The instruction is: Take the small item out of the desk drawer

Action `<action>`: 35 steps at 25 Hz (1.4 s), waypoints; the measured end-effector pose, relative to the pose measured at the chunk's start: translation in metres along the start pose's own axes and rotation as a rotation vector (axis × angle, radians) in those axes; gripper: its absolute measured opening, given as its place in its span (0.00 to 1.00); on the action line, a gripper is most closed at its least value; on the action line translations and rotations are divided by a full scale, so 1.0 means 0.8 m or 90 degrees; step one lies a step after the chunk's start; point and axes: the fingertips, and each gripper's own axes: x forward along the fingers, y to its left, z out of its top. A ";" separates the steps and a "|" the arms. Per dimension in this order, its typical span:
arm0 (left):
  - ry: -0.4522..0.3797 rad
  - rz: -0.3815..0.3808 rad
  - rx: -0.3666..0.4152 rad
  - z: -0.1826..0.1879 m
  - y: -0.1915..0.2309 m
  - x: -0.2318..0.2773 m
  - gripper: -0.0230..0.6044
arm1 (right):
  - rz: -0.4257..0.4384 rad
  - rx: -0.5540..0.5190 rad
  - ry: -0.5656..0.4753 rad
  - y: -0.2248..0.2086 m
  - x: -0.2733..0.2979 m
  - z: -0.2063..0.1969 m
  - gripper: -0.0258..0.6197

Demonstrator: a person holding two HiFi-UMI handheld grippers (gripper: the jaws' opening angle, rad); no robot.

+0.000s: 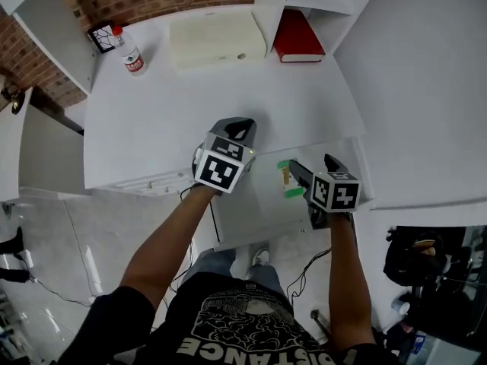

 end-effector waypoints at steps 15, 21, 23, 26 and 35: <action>0.021 0.085 -0.047 -0.076 -0.005 0.002 0.05 | 0.054 -0.019 0.130 -0.021 0.079 -0.095 0.74; 0.021 0.099 -0.062 -0.104 -0.009 0.001 0.05 | 0.064 -0.031 0.174 -0.020 0.112 -0.131 0.74; 0.024 0.103 -0.065 -0.113 -0.011 0.000 0.05 | 0.063 -0.035 0.186 -0.020 0.121 -0.142 0.74; 0.024 0.109 -0.072 -0.122 -0.013 -0.004 0.05 | 0.060 -0.045 0.203 -0.021 0.134 -0.154 0.74; 0.022 0.129 -0.075 -0.142 -0.011 -0.015 0.05 | 0.031 -0.080 0.265 -0.035 0.165 -0.188 0.74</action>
